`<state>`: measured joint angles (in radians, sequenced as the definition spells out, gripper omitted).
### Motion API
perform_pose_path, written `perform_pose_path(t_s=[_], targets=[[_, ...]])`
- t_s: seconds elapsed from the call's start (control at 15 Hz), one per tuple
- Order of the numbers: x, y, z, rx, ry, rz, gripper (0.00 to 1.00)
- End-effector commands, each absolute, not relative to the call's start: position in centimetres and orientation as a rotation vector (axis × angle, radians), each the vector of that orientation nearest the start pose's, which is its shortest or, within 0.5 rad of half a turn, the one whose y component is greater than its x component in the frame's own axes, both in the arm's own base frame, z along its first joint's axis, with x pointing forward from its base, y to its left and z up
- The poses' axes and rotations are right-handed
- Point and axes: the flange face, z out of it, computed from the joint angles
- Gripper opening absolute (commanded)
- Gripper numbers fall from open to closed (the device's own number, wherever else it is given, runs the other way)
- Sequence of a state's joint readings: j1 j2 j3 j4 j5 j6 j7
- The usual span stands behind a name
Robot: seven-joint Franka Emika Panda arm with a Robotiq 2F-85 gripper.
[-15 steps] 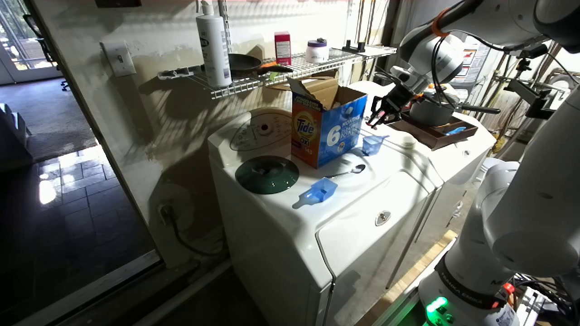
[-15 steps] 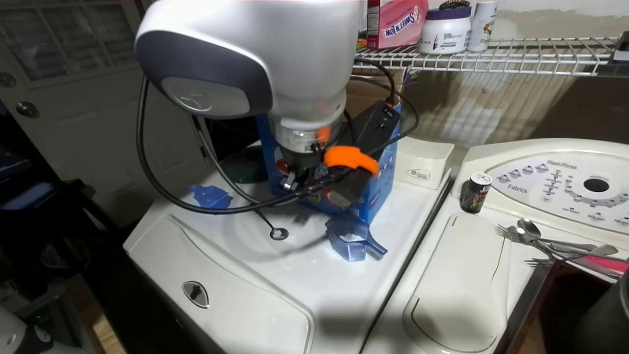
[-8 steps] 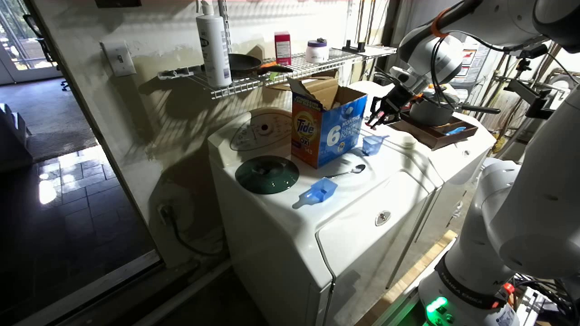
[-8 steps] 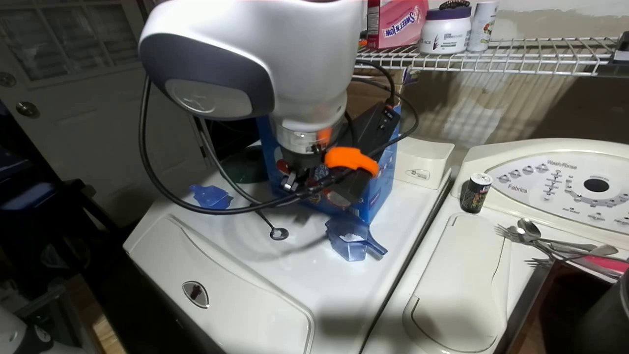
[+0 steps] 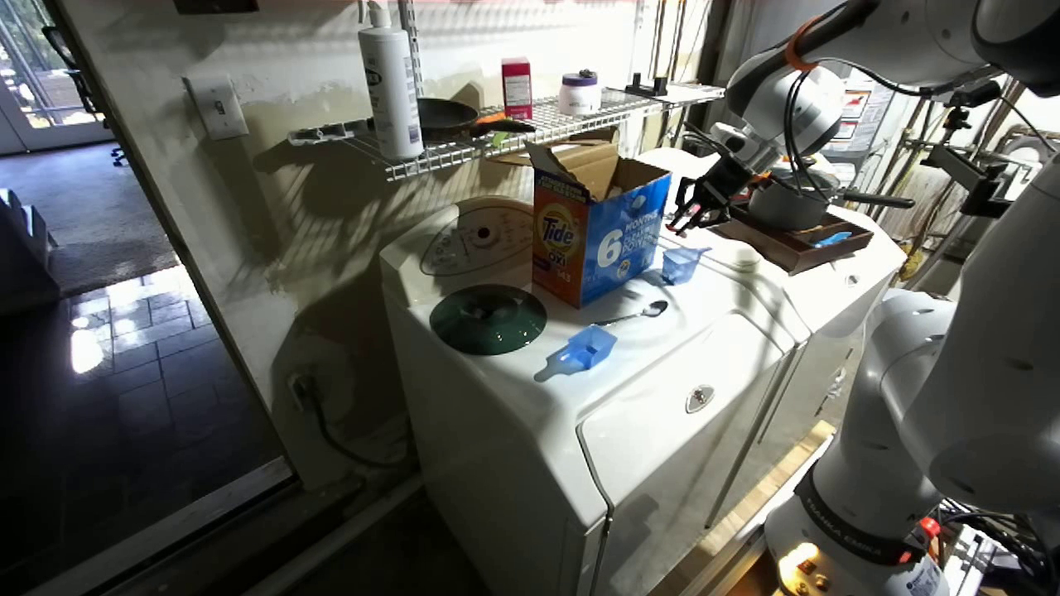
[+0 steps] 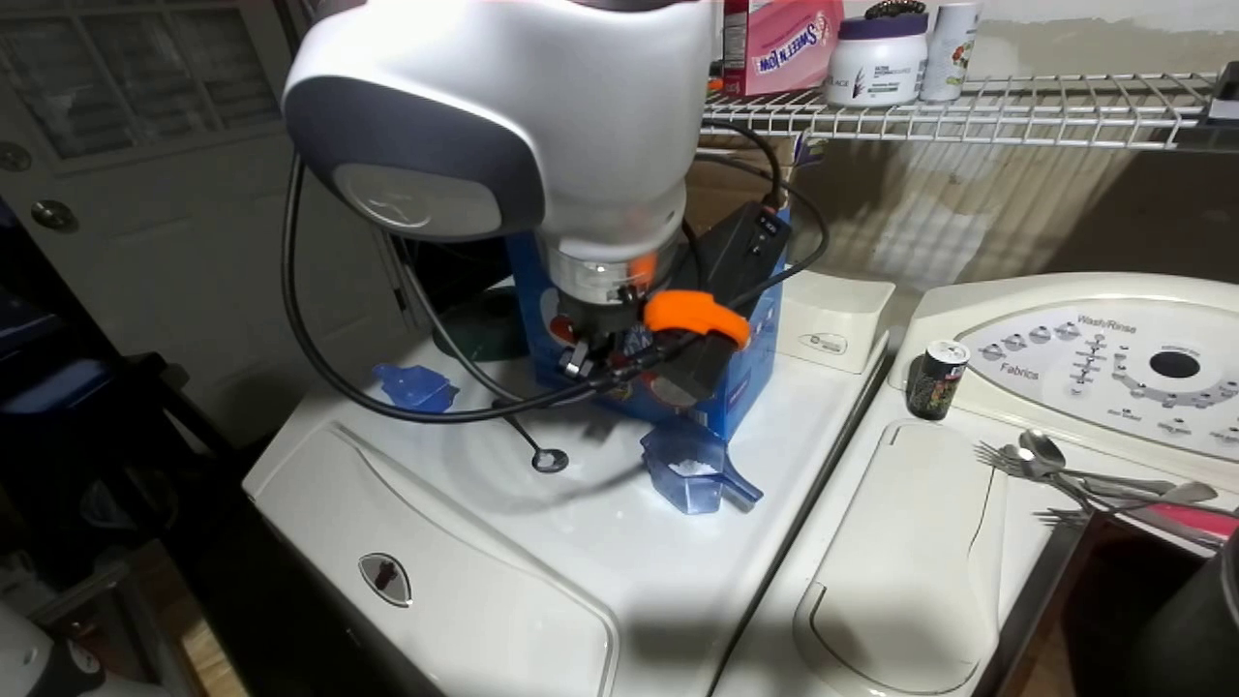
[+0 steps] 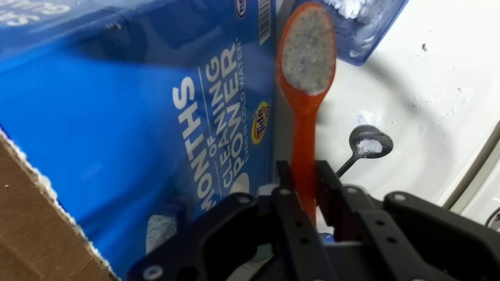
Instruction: Pour the contents of the orange spoon into the blue cup on the right
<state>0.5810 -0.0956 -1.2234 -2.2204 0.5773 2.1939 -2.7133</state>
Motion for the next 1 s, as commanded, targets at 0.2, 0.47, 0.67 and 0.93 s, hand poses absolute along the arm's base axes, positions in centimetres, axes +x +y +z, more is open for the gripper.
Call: perform_pose_path(t_s=[0.2,0.47,0.67,0.93], targets=[[43.0,-30.8,39.6,1.872,2.262,0.833,0.05],[42.9,-31.1,39.5,1.867,2.245,0.851,0.05],[42.8,-31.4,39.2,1.870,2.228,0.871,0.05],[42.6,-32.0,38.7,1.875,2.209,0.915,0.05]])
